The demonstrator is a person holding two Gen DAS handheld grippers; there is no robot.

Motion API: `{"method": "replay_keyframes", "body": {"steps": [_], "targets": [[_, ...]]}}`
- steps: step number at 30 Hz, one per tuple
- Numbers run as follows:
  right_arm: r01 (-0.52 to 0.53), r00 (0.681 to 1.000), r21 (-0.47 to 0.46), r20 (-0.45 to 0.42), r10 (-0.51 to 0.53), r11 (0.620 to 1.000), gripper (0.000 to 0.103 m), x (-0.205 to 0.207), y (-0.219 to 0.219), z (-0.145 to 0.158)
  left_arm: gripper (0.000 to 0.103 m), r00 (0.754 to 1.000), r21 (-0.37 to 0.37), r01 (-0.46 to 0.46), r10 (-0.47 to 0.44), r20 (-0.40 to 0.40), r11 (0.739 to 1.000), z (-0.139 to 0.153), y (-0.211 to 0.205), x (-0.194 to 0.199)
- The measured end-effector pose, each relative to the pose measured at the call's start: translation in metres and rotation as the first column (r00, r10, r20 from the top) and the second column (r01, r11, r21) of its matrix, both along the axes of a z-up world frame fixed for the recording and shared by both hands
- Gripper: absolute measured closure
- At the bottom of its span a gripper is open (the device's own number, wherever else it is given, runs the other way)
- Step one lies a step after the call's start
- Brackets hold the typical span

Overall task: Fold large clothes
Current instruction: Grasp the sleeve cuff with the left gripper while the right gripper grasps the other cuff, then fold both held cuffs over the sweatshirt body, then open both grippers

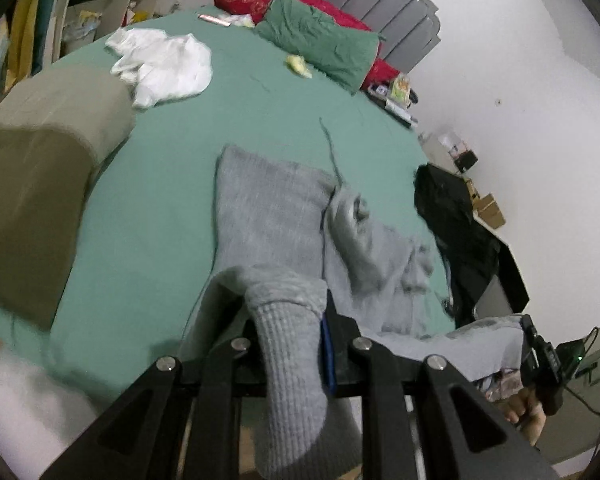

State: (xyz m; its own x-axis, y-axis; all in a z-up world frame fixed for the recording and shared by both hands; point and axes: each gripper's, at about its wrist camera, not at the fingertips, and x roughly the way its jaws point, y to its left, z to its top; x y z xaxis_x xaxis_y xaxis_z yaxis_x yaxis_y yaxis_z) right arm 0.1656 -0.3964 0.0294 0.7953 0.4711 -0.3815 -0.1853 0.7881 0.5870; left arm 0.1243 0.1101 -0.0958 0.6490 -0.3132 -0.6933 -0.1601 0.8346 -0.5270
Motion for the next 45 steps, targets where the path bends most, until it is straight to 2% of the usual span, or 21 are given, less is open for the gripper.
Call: {"method": "replay_keyframes", "body": {"steps": [4,7,8,9,10,11,12,13,17,21,25,28,30,31,32,33,35,36,39,41,45], "targets": [[0.032,0.998,-0.009,0.062,-0.031,0.999,0.093,0.068,0.006,0.018,0.087,0.997,-0.025,0.016,-0.014,0.079,1.000,0.024,0.005,0.069],[0.091,0.992,-0.019,0.093,-0.088,0.996,0.092,0.131,0.006,0.023,0.086,0.991,-0.004,-0.004,0.005,0.132,1.000,0.036,0.007,0.123],[0.118,0.990,-0.034,0.082,-0.115,0.992,0.092,0.157,0.006,0.016,0.082,0.988,0.007,-0.007,0.006,0.151,1.000,0.035,0.008,0.148],[0.141,0.989,-0.055,0.056,-0.137,0.989,0.092,0.183,0.007,0.007,0.065,0.988,0.004,-0.008,0.007,0.153,1.000,0.033,0.009,0.163],[0.158,0.987,-0.116,0.015,-0.157,0.981,0.088,0.216,0.009,-0.011,0.051,0.993,-0.002,-0.020,0.020,0.113,1.000,0.021,0.014,0.190],[0.160,0.986,-0.153,-0.022,-0.166,0.975,0.071,0.236,0.010,-0.025,0.023,0.995,-0.007,-0.049,0.049,0.091,0.999,0.011,0.019,0.203],[0.154,0.983,-0.170,-0.074,-0.168,0.973,0.055,0.256,0.011,-0.043,0.013,0.993,-0.006,-0.080,0.080,0.089,0.997,0.005,0.024,0.208],[0.148,0.977,-0.172,-0.126,-0.170,0.974,0.024,0.270,0.008,-0.059,0.013,0.989,0.006,-0.116,0.115,0.095,0.993,-0.006,0.031,0.209],[0.157,0.971,-0.225,-0.143,-0.192,0.961,0.020,0.256,0.002,-0.093,0.010,0.991,0.027,-0.134,0.133,0.031,0.991,-0.042,0.046,0.190],[0.117,0.952,-0.199,-0.257,-0.167,0.973,0.020,0.211,-0.010,-0.140,0.009,0.990,0.154,-0.110,0.122,-0.071,0.982,-0.097,0.048,0.160],[0.087,0.925,-0.131,-0.357,-0.129,0.988,0.020,0.168,-0.020,-0.186,0.009,0.988,0.169,0.024,0.002,-0.153,0.985,-0.138,0.024,0.135],[0.075,0.943,-0.074,-0.318,-0.095,0.994,0.024,0.145,-0.023,-0.195,0.009,0.984,0.200,0.112,-0.081,-0.159,0.973,-0.152,-0.001,0.121],[0.005,0.949,-0.059,-0.314,-0.023,0.998,0.057,0.142,-0.014,-0.198,0.013,0.980,0.209,0.140,-0.105,-0.169,0.968,-0.163,-0.009,0.115],[-0.041,0.946,-0.047,-0.325,0.024,0.998,0.080,0.143,-0.007,-0.201,0.017,0.981,0.216,0.135,-0.100,-0.164,0.967,-0.164,-0.010,0.114],[-0.054,0.944,-0.062,-0.327,0.031,0.997,0.080,0.144,0.000,-0.202,0.038,0.981,0.222,0.145,-0.111,-0.159,0.964,-0.162,-0.012,0.112],[-0.069,0.944,-0.063,-0.326,0.045,0.996,0.080,0.144,0.002,-0.202,0.078,0.978,0.179,0.167,-0.139,-0.158,0.970,-0.160,-0.011,0.110],[-0.055,0.943,0.002,-0.330,0.053,0.998,0.086,0.146,-0.004,-0.203,0.086,0.978,0.106,0.148,-0.129,-0.164,0.983,-0.155,-0.007,0.107],[-0.052,0.946,0.045,-0.318,0.064,0.998,0.088,0.145,-0.009,-0.201,0.088,0.980,0.111,0.135,-0.116,-0.161,0.985,-0.151,-0.006,0.103],[-0.073,0.960,0.060,-0.265,0.086,0.996,0.091,0.129,-0.019,-0.181,0.090,0.991,0.134,0.108,-0.096,-0.092,0.985,-0.119,-0.008,0.084],[-0.097,0.967,0.039,-0.231,0.103,0.995,0.092,0.118,-0.020,-0.160,0.091,0.994,0.139,0.105,-0.099,-0.047,0.985,-0.098,-0.009,0.063],[-0.128,0.965,-0.014,-0.231,0.122,0.992,0.092,0.085,-0.028,-0.134,0.091,0.993,0.140,0.112,-0.107,-0.042,0.984,-0.074,-0.012,0.026]]}}
